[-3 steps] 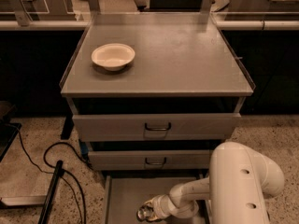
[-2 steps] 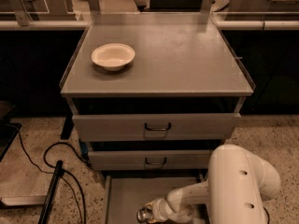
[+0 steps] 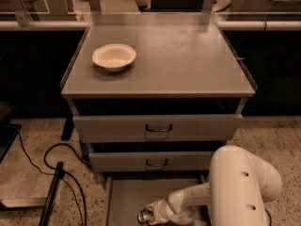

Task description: Place redbull can into bottom drawer

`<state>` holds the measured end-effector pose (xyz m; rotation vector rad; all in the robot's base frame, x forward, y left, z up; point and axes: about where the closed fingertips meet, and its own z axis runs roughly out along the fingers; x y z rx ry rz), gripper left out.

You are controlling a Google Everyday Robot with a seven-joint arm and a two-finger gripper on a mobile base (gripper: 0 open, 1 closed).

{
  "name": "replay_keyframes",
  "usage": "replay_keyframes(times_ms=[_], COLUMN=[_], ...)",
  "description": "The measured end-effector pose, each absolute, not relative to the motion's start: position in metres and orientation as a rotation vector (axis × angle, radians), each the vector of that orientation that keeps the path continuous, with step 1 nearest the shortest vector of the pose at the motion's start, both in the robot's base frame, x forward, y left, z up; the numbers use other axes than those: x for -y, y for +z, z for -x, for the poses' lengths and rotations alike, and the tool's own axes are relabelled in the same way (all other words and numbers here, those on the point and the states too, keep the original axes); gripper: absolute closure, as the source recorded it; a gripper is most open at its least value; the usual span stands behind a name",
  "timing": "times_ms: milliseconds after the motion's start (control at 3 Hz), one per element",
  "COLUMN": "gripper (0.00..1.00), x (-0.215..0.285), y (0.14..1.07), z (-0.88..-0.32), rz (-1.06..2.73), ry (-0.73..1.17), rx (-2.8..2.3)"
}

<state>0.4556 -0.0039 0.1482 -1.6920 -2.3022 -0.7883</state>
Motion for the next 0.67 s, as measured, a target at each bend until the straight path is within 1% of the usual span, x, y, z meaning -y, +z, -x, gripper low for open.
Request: replay_keyframes(times_ms=[333,667], gripper=[0.57,0.36], x=[0.0039,0.0039], y=[0.1482,0.1482], z=[-0.4556,-0.4556], rz=[1.692,1.692], ry=[-0.788,-0.788], rx=[2.302,2.302])
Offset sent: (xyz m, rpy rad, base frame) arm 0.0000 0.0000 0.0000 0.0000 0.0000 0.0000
